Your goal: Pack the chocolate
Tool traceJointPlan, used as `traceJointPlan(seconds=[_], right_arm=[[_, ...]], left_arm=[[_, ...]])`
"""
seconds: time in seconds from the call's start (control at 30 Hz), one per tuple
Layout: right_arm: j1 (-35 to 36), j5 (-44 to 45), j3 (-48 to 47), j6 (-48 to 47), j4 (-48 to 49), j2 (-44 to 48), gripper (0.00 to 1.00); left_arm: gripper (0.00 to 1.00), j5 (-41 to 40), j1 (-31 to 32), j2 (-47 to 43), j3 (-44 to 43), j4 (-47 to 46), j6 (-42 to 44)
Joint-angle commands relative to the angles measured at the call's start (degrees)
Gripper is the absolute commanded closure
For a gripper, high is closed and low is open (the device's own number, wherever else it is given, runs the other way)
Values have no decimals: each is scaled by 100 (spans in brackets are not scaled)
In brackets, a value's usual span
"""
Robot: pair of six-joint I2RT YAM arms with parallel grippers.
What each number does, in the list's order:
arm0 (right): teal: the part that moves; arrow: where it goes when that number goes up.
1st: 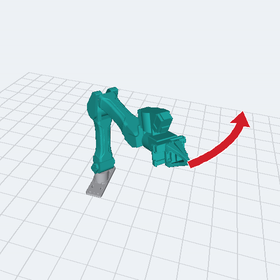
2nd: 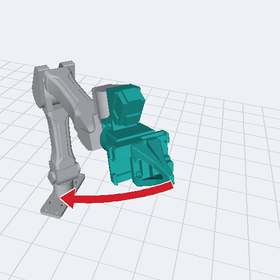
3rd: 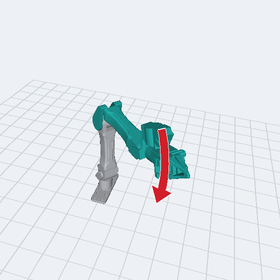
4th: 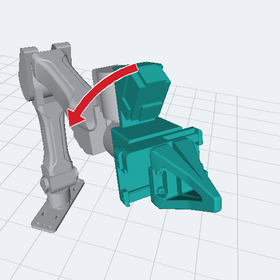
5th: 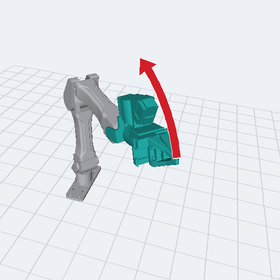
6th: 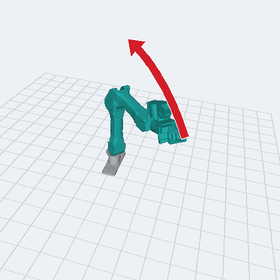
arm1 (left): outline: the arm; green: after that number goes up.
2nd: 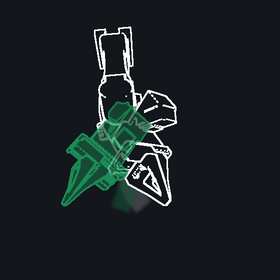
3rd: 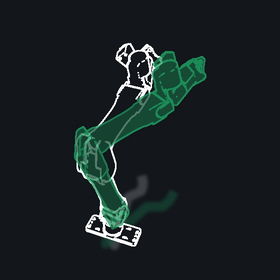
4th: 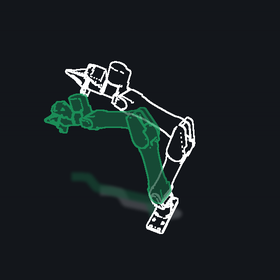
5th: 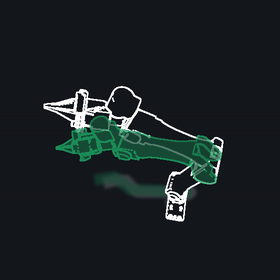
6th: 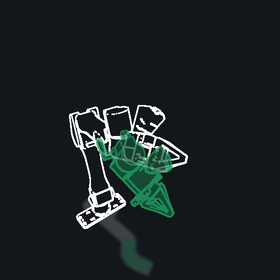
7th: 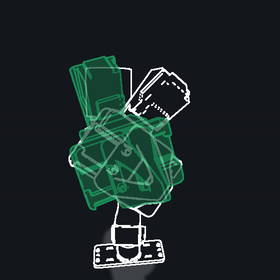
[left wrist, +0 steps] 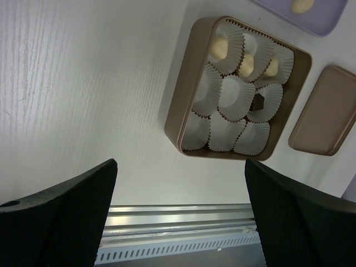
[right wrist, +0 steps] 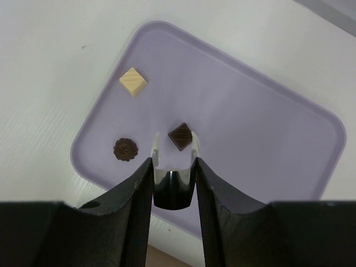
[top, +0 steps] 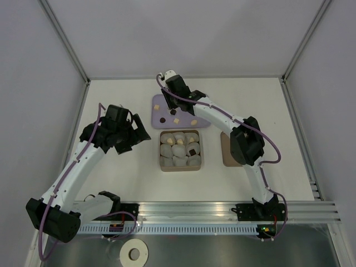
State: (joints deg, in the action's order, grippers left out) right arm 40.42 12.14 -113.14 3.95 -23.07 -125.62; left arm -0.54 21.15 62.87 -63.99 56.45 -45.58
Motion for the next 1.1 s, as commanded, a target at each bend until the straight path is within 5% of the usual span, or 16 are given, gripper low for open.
traceJointPlan(seconds=[0.0, 1.07], right_arm=[[-78, -107, -445, -227, 215, -129, 59], [-210, -124, -604, -236, 268, -639, 59]], left_arm=[[0, -113, 30, 15, 18, -90, 164], [0, -201, 30, 138, 62, -187, 208]])
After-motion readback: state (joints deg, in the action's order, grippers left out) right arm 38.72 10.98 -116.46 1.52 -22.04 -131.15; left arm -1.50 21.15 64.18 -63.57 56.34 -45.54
